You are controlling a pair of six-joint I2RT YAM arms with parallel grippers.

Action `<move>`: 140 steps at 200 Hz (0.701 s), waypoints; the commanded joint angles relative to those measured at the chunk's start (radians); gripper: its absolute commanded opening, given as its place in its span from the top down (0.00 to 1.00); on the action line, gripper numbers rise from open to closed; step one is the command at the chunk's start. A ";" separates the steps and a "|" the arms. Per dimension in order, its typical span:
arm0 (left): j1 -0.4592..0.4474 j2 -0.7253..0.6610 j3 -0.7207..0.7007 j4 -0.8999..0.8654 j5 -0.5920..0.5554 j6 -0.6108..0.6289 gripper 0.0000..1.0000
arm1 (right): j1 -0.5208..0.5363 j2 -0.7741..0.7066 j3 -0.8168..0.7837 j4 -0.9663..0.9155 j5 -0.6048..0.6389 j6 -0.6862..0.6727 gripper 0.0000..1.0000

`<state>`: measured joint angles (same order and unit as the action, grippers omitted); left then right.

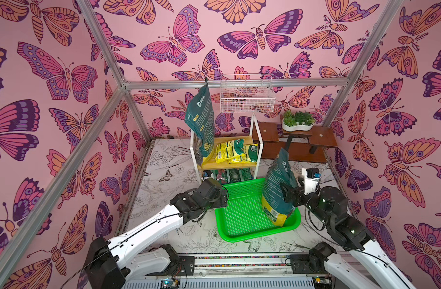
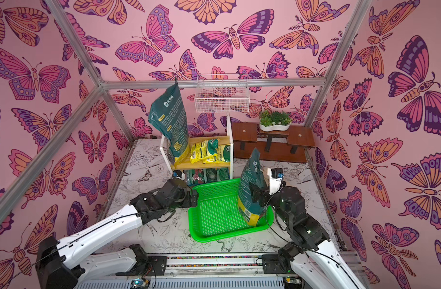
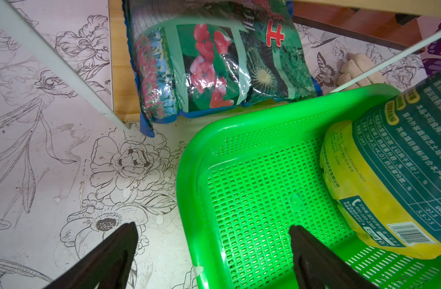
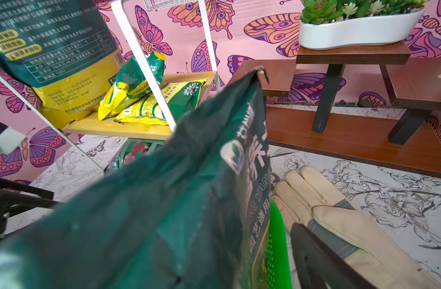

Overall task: Take down the fertilizer bag from the shelf
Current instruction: Place the fertilizer bag in the storage box.

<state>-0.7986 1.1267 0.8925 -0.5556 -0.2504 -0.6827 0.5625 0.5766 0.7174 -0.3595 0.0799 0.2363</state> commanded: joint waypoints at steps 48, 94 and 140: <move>0.010 0.018 0.042 0.034 -0.002 0.039 0.00 | -0.008 0.104 0.293 -0.167 -0.040 0.047 0.01; 0.013 -0.011 0.023 0.040 -0.010 0.028 0.00 | -0.008 0.149 0.370 -0.177 -0.036 0.027 0.01; 0.015 0.001 0.032 0.060 0.040 0.018 0.00 | -0.007 0.311 0.567 -0.376 -0.077 0.039 0.11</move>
<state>-0.7902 1.1294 0.9176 -0.5129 -0.2390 -0.6624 0.5625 0.8131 1.1755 -0.5976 0.0357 0.2649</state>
